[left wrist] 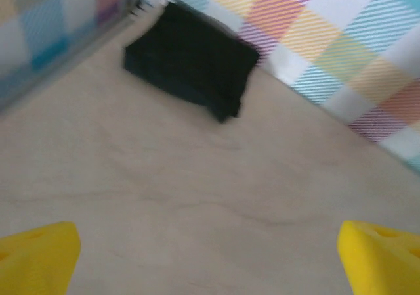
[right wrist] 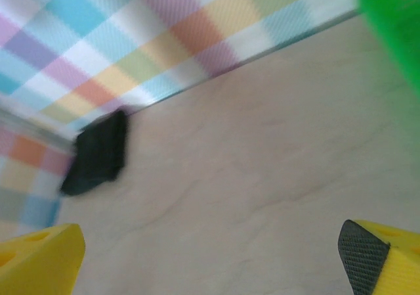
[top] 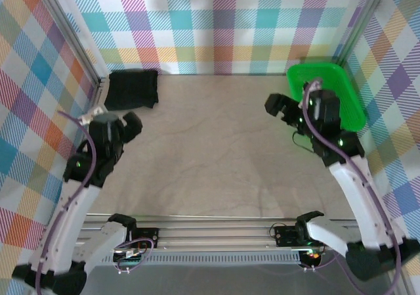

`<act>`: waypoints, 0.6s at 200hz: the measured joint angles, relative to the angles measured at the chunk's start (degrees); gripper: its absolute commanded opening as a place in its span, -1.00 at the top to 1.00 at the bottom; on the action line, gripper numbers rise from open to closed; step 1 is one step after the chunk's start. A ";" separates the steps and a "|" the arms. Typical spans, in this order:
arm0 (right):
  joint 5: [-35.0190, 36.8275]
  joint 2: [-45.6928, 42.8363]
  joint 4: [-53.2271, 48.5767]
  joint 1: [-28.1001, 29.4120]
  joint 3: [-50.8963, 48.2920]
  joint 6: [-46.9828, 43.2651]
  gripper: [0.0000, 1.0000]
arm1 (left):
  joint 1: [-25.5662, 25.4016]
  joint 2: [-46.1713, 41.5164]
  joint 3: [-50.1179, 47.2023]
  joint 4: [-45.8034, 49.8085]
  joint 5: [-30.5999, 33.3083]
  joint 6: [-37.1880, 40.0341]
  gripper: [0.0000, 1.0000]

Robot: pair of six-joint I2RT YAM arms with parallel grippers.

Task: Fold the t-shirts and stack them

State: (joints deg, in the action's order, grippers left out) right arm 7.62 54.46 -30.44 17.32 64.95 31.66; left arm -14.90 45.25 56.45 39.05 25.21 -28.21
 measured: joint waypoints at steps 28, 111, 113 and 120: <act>13.90 -13.29 9.46 -0.09 -25.68 -10.21 -0.99 | 0.02 -10.60 -19.12 -5.31 5.42 10.29 -1.00; 20.44 6.99 37.29 -9.14 -46.23 -25.24 -0.99 | 10.03 19.34 -36.74 -43.80 2.25 14.32 -1.00; 20.09 8.24 38.12 -9.42 -46.03 -25.38 -1.00 | 10.29 20.74 -36.35 -44.54 2.01 14.36 -1.00; 19.10 11.67 40.83 -10.27 -45.27 -25.81 -0.99 | 11.02 24.74 -34.84 -47.19 1.22 14.69 -1.00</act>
State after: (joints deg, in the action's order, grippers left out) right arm 26.72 66.13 10.39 7.05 19.68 5.85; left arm -3.88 70.00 21.61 -8.14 26.44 -13.52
